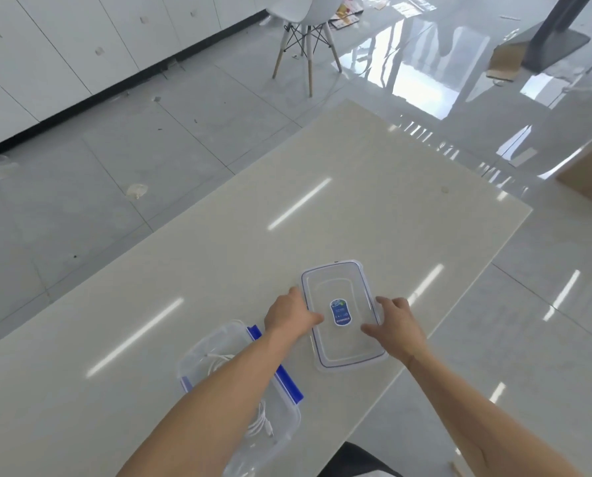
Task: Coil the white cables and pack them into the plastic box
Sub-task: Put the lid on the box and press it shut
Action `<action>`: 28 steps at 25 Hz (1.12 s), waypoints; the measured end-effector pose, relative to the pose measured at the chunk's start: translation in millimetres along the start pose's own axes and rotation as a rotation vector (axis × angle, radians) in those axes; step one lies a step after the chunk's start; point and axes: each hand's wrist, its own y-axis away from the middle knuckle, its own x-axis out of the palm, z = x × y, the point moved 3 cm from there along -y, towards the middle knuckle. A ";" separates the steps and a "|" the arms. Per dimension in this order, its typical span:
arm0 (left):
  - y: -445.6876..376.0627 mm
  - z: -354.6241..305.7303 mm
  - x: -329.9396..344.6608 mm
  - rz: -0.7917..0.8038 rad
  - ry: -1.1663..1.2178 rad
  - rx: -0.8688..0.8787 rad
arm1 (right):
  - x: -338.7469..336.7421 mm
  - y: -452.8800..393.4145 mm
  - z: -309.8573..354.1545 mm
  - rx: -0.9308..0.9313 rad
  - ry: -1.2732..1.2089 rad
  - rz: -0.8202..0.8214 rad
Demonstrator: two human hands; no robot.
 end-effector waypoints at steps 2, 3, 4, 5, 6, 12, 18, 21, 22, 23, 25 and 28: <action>4.6 -4.4 6.7 -0.003 0.038 -0.021 | 5.1 -1.8 5.6 0.009 -0.089 0.037; 6.8 -5.8 9.2 -0.003 0.051 -0.032 | 6.2 -3.4 7.8 0.023 -0.131 0.045; 8.4 -6.2 11.4 0.000 0.073 -0.041 | 6.1 -5.8 8.9 0.040 -0.172 0.051; 9.2 -5.7 13.3 0.010 0.112 -0.046 | 5.1 -8.3 9.3 0.056 -0.217 0.058; 9.5 -4.5 14.5 0.025 0.164 -0.048 | 3.1 -10.3 9.1 0.068 -0.278 0.065; 15.3 5.4 1.3 0.007 0.374 -0.020 | -17.1 -9.9 13.6 0.015 -0.450 0.065; 49.5 30.0 -34.1 -0.097 0.572 -0.003 | -40.2 9.1 48.5 -0.179 -0.394 0.058; 73.1 56.5 -50.2 -0.165 0.623 -0.011 | -34.9 22.2 73.5 -0.279 -0.297 0.105; 81.4 67.9 -53.9 -0.186 0.655 -0.027 | -30.0 26.3 83.3 -0.303 -0.268 0.125; 89.3 79.8 -56.4 -0.206 0.681 -0.046 | -24.4 29.8 93.5 -0.324 -0.239 0.142; 104.4 104.6 -56.4 -0.250 0.700 -0.088 | -10.7 37.5 112.9 -0.373 -0.165 0.179; 125.3 139.9 -47.8 -0.304 0.729 -0.151 | 13.6 51.6 134.2 -0.448 -0.030 0.228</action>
